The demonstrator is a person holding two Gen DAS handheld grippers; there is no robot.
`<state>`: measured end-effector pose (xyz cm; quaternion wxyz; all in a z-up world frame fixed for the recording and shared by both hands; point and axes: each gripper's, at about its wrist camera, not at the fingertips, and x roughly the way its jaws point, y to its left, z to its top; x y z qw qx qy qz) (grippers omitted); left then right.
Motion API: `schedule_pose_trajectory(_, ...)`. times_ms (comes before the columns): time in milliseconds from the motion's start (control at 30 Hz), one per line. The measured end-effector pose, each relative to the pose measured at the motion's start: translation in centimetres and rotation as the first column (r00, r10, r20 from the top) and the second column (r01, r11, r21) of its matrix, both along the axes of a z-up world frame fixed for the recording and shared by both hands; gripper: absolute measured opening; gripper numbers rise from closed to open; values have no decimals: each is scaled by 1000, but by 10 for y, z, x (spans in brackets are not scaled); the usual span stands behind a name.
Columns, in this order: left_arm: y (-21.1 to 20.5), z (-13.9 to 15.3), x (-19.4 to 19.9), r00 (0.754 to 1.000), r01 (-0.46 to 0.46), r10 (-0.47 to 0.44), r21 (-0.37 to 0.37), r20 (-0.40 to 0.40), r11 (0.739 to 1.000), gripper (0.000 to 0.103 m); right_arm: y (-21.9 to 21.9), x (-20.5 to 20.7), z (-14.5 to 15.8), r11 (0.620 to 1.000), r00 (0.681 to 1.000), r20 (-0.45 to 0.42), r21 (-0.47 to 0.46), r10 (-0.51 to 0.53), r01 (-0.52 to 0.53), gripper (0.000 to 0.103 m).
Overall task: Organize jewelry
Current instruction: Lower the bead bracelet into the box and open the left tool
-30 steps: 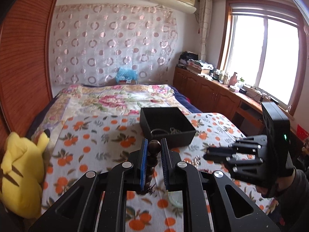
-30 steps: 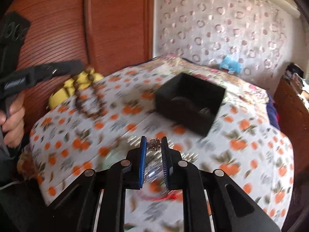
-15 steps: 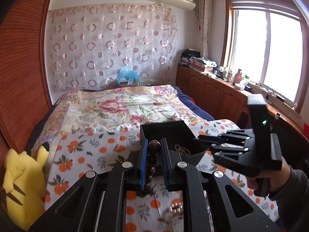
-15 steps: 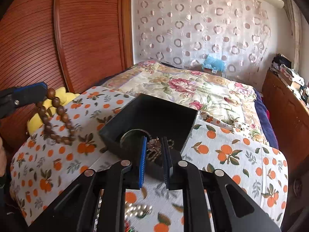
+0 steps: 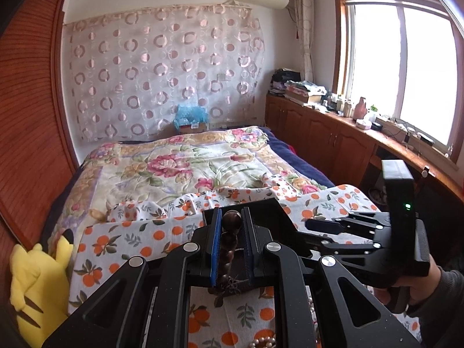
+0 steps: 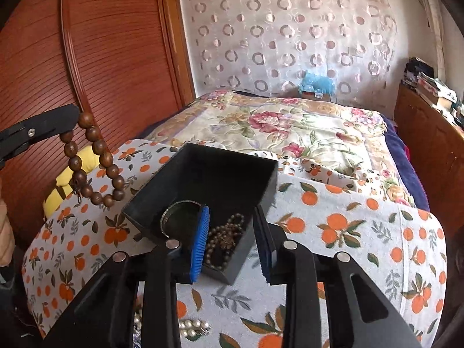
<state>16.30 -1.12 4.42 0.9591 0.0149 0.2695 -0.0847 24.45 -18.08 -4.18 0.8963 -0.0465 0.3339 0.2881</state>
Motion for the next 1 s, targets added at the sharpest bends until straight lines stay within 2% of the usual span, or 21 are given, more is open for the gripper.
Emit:
schedule_pose_trajectory(367, -19, 2, 31, 1000, -5, 5, 47, 2, 999, 12, -25, -24, -7, 1000, 1000, 19, -24, -6, 6, 34)
schedule_pose_trajectory(767, -27, -19, 54, 998, -25, 29, 83, -47, 996, 13, -32, -37, -18, 1000, 1000, 12, -30, -2, 2, 34)
schedule_pose_trajectory(833, -27, -22, 52, 998, -23, 28, 89, -51, 996, 20, -33, -38, -20, 1000, 1000, 8, -31, -3, 3, 34)
schedule_pose_trajectory(1000, -29, -32, 37, 998, -5, 12, 108, -61, 994, 25, -35, -45, -24, 1000, 1000, 5, -30, -5, 5, 34)
